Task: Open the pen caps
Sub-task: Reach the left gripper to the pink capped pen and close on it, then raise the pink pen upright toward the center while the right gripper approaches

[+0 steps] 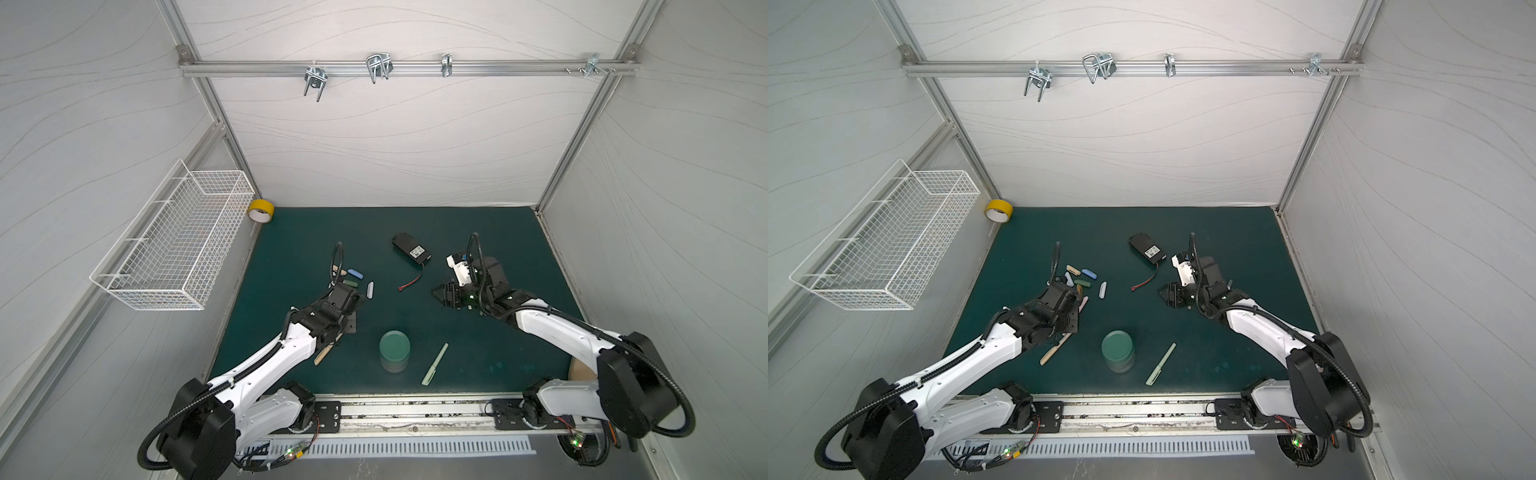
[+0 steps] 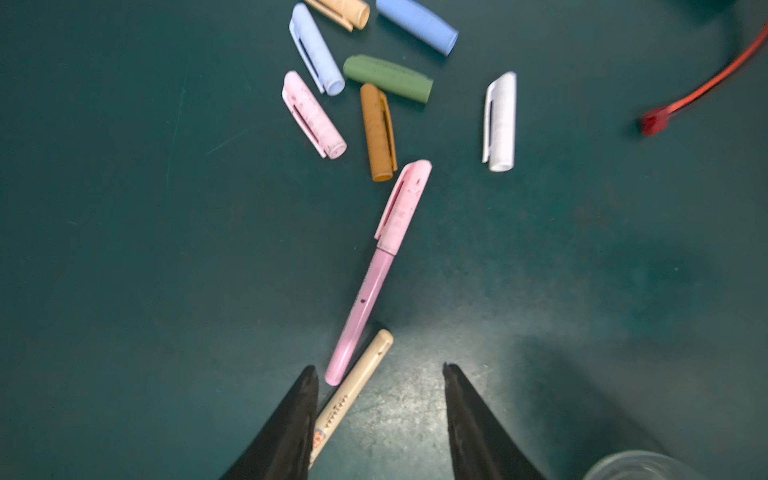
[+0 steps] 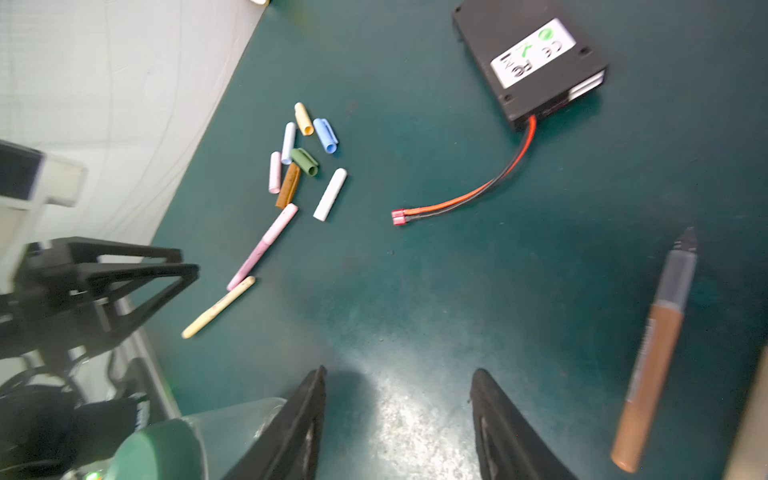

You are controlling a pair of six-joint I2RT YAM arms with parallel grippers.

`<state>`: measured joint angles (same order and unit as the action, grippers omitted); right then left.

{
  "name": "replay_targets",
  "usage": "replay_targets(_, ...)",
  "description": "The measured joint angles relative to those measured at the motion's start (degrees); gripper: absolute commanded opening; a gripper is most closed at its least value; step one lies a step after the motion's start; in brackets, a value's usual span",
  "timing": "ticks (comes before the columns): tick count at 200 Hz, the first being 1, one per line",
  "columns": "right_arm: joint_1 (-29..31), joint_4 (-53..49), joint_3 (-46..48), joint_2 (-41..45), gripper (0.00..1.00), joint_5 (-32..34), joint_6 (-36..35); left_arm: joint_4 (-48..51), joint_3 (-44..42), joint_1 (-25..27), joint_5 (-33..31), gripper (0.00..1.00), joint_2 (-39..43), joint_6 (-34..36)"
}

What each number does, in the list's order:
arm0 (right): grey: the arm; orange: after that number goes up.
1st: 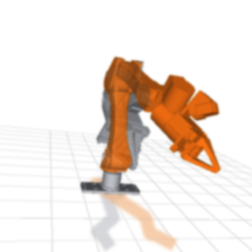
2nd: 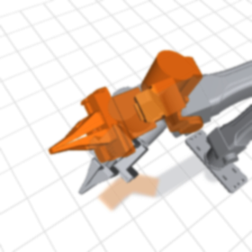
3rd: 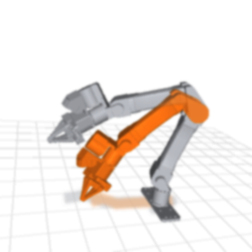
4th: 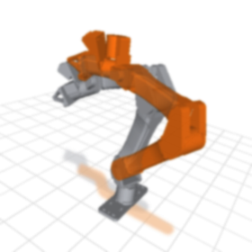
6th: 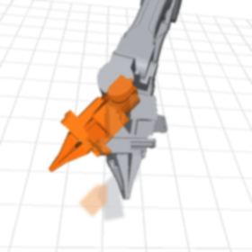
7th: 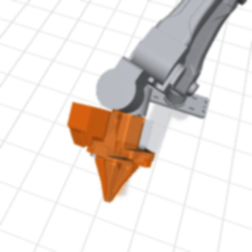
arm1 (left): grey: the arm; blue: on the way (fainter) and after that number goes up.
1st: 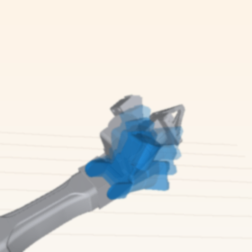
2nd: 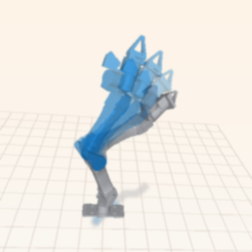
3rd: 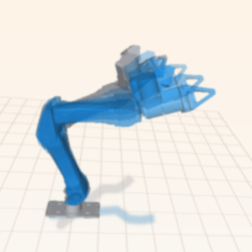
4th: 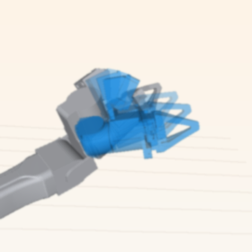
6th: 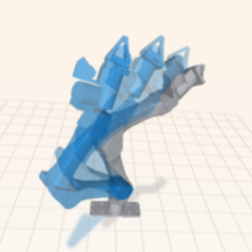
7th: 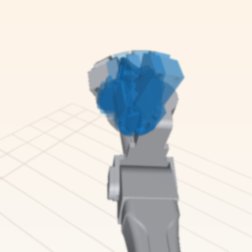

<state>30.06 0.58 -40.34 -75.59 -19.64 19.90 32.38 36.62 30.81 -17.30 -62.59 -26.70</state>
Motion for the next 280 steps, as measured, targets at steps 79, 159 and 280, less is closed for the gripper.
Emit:
replay_targets(79, -6.2, 1.2, 2.0, 0.0, 0.58, -7.5, 3.3, -1.5, 2.7, -2.7, 0.7, 0.46, -12.6, 0.1)
replay_targets(159, -6.2, 2.1, 2.8, 1.9, 0.57, -8.1, 4.3, -5.4, 2.7, -5.9, 4.1, 0.37, -19.2, 0.2)
replay_targets(280, -6.2, 2.4, 3.3, 3.4, 0.58, -8.0, 4.3, -5.9, 5.5, -6.1, 5.5, 0.19, -23.9, 1.2)
